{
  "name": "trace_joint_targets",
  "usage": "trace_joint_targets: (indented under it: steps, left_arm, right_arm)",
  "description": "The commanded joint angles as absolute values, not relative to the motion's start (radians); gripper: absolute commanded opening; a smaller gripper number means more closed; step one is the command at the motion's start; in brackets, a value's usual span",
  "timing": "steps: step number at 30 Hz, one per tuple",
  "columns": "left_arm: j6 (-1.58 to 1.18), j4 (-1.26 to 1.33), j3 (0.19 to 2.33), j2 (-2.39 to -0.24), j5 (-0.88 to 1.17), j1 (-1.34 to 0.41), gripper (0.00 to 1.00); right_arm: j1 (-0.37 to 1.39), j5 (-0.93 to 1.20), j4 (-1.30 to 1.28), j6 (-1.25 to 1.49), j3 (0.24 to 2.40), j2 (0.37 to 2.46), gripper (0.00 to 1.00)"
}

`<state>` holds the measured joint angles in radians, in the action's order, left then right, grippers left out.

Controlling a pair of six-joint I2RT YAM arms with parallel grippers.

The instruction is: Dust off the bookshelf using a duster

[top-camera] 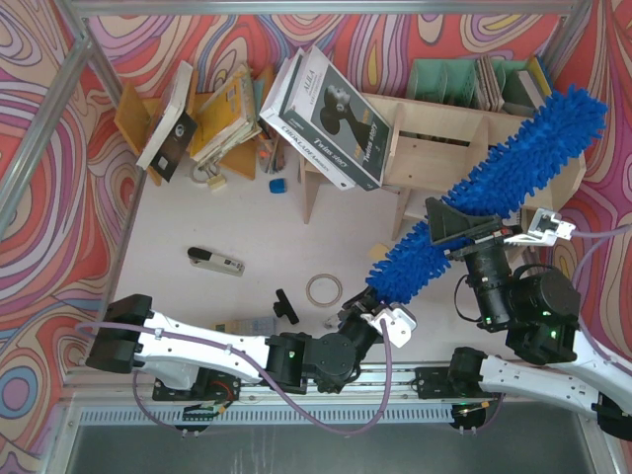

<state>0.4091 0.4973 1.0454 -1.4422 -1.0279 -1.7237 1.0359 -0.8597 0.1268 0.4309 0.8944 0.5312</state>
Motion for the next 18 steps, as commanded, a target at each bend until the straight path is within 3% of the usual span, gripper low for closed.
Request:
trace_joint_targets:
  steps: [1,7,10,13,14,15,18]
  left_arm:
    - [0.386,0.543,1.035,-1.414,-1.056,-1.731,0.00]
    - [0.384,0.542,1.035,-1.413,-1.075,-1.730,0.04]
    - [0.385,0.541,1.039,-1.420,-1.114,-1.729,0.15]
    - [0.379,0.531,1.038,-1.419,-1.159,-1.730,0.36]
    - [0.382,0.529,1.037,-1.416,-1.170,-1.729,0.72]
    - [0.381,0.517,1.038,-1.412,-1.177,-1.730,0.95]
    - [0.388,0.506,1.034,-1.388,-1.212,-1.731,0.98]
  right_arm:
    - [1.042,-0.889,0.097,0.484,0.920,0.526,0.58]
    - [1.042,-0.906,0.049,0.530,0.937,0.538,0.16]
    - [1.041,-0.935,0.006,0.576,0.946,0.538,0.05]
    - [1.042,-0.976,-0.046,0.643,0.947,0.530,0.01]
    - [1.042,-0.994,-0.067,0.672,0.946,0.523,0.01]
    - [1.040,-1.012,-0.091,0.715,0.946,0.519,0.01]
    - [1.042,-1.071,-0.190,0.832,0.943,0.499,0.01]
